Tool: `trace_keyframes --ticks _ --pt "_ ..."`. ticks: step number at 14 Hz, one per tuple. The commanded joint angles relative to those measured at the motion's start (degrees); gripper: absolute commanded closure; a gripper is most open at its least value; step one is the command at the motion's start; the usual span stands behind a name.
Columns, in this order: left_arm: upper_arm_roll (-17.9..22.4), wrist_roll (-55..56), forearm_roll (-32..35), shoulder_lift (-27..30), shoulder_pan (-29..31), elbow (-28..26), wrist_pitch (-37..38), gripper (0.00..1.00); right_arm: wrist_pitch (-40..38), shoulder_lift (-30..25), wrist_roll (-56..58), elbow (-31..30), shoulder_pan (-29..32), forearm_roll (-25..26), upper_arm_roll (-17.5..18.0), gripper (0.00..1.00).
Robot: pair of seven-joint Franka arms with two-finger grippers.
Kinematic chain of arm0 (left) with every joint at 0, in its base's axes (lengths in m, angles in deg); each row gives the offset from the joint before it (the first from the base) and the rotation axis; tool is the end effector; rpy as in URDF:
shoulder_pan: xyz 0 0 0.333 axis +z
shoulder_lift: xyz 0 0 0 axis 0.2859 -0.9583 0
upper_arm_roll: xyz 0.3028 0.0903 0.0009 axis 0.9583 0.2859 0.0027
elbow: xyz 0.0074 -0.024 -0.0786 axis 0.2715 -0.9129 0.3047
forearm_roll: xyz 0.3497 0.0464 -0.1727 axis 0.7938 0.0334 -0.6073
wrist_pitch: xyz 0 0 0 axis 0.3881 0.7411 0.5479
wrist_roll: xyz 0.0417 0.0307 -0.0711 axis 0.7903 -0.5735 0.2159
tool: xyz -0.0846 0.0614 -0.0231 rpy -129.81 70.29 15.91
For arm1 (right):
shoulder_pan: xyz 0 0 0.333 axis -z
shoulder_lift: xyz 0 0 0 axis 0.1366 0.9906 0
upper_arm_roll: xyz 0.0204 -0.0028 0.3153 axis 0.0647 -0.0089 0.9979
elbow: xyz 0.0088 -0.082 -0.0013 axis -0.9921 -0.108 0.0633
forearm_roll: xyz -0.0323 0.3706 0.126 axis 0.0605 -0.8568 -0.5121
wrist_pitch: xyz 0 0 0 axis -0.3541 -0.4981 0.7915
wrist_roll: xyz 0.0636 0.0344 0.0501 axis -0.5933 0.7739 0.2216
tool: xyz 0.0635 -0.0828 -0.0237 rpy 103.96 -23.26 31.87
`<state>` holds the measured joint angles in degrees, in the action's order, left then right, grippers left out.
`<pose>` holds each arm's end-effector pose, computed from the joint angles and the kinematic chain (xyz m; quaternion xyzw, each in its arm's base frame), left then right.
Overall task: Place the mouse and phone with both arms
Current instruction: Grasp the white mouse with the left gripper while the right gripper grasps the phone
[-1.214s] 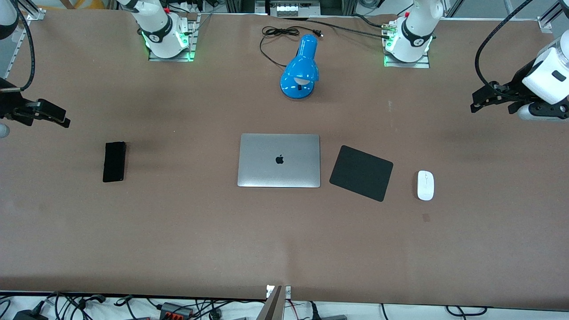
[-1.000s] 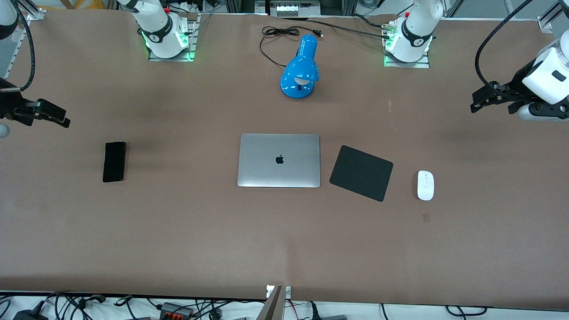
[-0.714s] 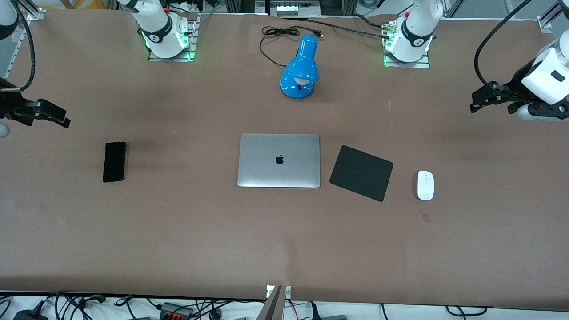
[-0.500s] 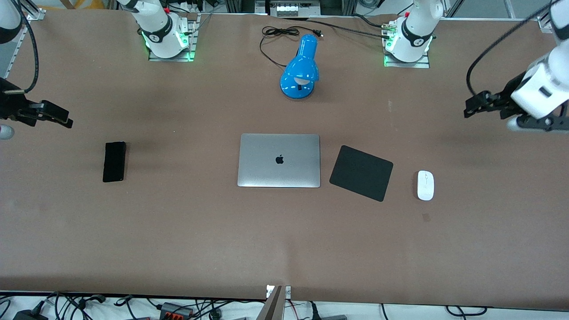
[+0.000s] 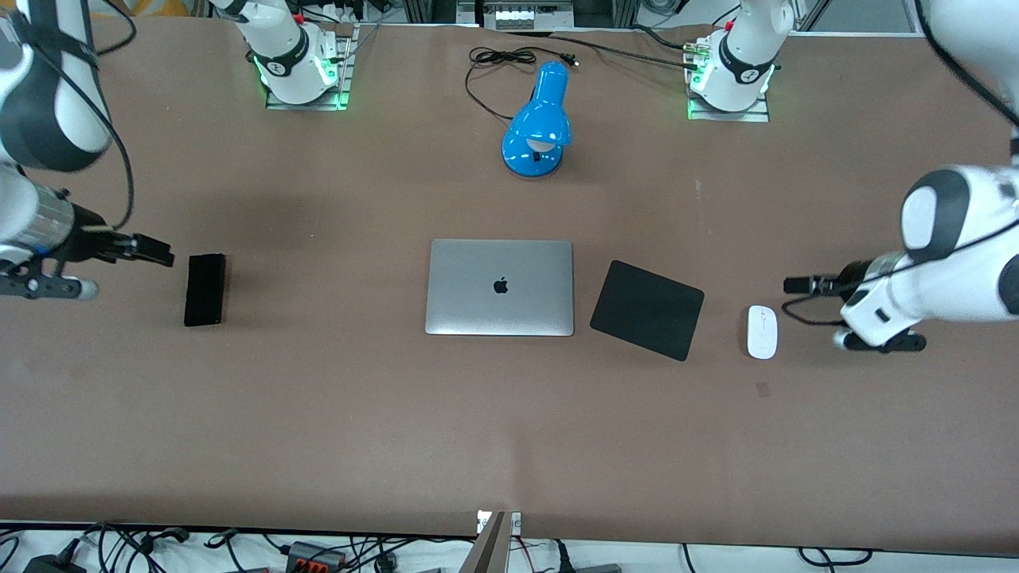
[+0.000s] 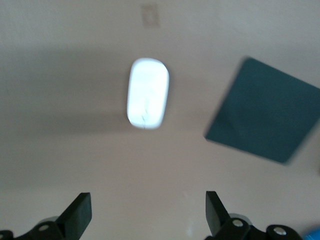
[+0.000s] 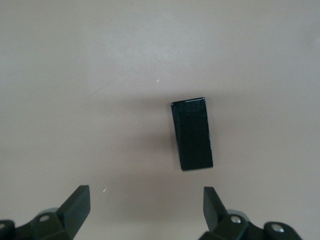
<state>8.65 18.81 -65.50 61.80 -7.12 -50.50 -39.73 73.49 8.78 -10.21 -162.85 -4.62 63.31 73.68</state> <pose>0.6509 0.0180 0.3387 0.9888 0.0057 -0.1453 0.0331 0.6046 -0.0576 0.4180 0.9980 -0.0322 -0.0542 0.0041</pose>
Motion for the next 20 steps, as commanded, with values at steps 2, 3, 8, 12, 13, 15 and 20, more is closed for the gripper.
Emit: trace_keyframes --ticks 2,3,8,12,13,15,20 --pt "-0.3 -1.0 2.7 -8.1 -0.6 3.7 -6.2 0.0 4.9 8.1 0.6 -0.6 1.7 0.7 0.2 0.0" --pt "-0.3 -1.1 2.7 -9.6 -0.4 3.7 -8.4 0.0 6.1 10.5 0.7 -0.6 1.9 0.7 0.2 0.0" --pt "-0.4 -0.9 5.6 -15.4 -2.1 3.5 -13.5 0.0 11.8 19.1 9.2 -0.5 7.2 0.7 0.3 0.0" --pt "-0.4 -1.0 6.2 -16.4 -2.7 3.4 -13.6 0.0 14.2 22.4 13.3 -0.6 8.5 0.7 0.3 0.0" --pt "-0.4 -1.0 7.2 -16.5 -2.7 3.5 -13.6 0.0 14.2 22.5 13.3 -0.6 8.3 0.7 0.4 0.0" --pt "-0.4 -1.0 8.4 -16.8 -2.5 3.5 -13.6 0.0 14.2 23.2 13.4 -0.6 8.3 0.6 0.6 0.0" --pt "-0.5 -1.1 8.0 -17.7 -2.2 3.3 -13.6 0.0 14.2 23.9 15.2 -0.5 7.9 0.0 1.0 0.0"
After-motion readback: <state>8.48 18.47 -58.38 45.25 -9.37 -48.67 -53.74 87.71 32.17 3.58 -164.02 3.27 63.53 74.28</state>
